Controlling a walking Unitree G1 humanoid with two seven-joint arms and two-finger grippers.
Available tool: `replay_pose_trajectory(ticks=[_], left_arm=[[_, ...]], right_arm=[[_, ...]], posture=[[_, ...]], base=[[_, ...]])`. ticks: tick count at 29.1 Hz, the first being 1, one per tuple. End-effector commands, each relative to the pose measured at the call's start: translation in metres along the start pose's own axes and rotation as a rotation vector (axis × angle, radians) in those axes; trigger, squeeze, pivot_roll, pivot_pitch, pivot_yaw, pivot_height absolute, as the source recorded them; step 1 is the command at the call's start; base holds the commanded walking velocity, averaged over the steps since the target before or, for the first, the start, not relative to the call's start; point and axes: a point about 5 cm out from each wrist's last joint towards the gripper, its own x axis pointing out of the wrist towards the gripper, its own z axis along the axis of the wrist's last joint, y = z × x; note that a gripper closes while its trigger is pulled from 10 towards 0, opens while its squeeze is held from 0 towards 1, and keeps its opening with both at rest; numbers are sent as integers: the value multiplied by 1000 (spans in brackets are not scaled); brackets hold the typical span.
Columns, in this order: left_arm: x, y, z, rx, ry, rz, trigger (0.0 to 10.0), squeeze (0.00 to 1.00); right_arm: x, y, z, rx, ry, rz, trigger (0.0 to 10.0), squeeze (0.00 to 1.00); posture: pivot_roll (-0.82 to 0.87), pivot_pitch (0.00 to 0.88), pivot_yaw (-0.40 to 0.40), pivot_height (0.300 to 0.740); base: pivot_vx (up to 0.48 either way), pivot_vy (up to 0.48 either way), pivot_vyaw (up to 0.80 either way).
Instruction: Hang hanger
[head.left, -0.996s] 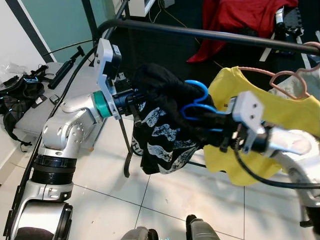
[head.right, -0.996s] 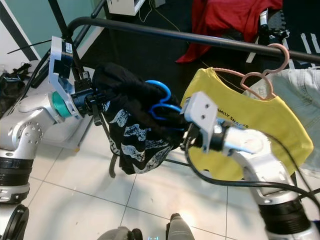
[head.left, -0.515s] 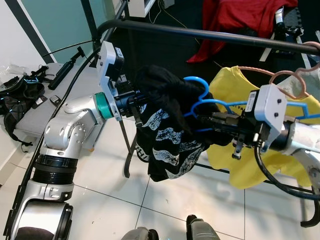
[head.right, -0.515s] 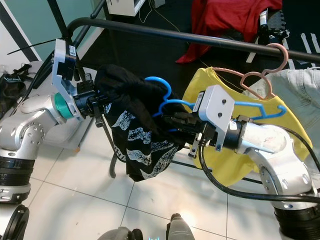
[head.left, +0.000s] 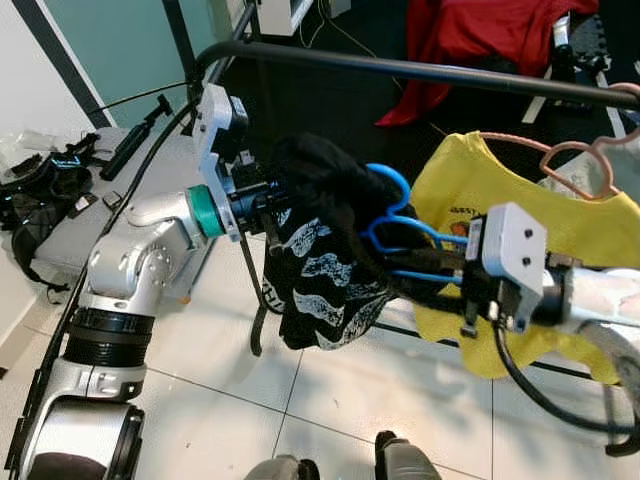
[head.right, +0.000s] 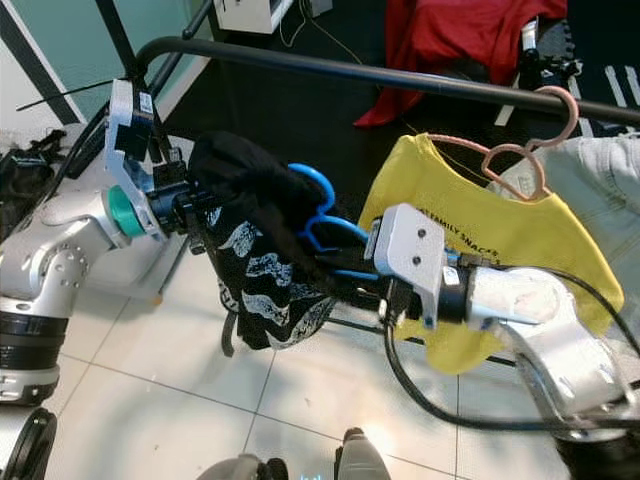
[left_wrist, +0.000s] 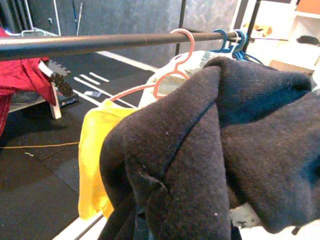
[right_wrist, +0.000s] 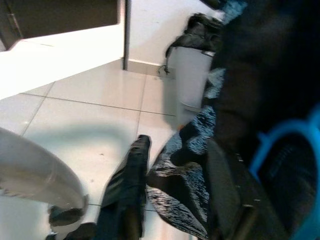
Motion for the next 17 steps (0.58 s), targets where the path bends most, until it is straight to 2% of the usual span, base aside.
replay_pose_trajectory(ticks=[1,4,7,9,10,11,12,14,17], left_arm=[[0,1,5,28,-7,-10,0,0],[0,1,5,28,-7,-10,0,0],[2,1,4,25,-7,-15,0,0],[2,1,4,25,-7,-15,0,0],[3,1,4,24,-7,-16,0,0],[3,1,3,21,-6,-17,0,0],[3,1,3,21,-6,-17,0,0],[4,1,2,17,-4,-16,0,0],[3,1,2,16,-4,-14,0,0]], right_arm=[[0,5,1,10,-6,28,10000,1000],[-1,7,3,7,-1,46,10000,1000],[-10,4,12,-47,14,-3,10000,973],[-10,4,12,-47,14,-3,10000,973],[-15,-2,16,-86,28,-56,10000,0],[-22,-10,20,-121,37,-120,10000,0],[-22,-10,20,-121,37,-120,10000,0],[-36,-23,30,-170,43,-217,10000,0],[-45,-29,35,-187,48,-264,10000,0]], posture=[[-177,54,154,740],[-180,54,156,740],[-187,58,162,740],[-187,58,162,740],[-188,59,164,740],[-188,59,164,740],[-188,59,164,740],[-189,60,165,740],[-189,62,165,740]], base=[[0,0,0],[0,0,0],[0,0,0],[0,0,0],[0,0,0],[0,0,0],[0,0,0],[0,0,0],[0,0,0]])
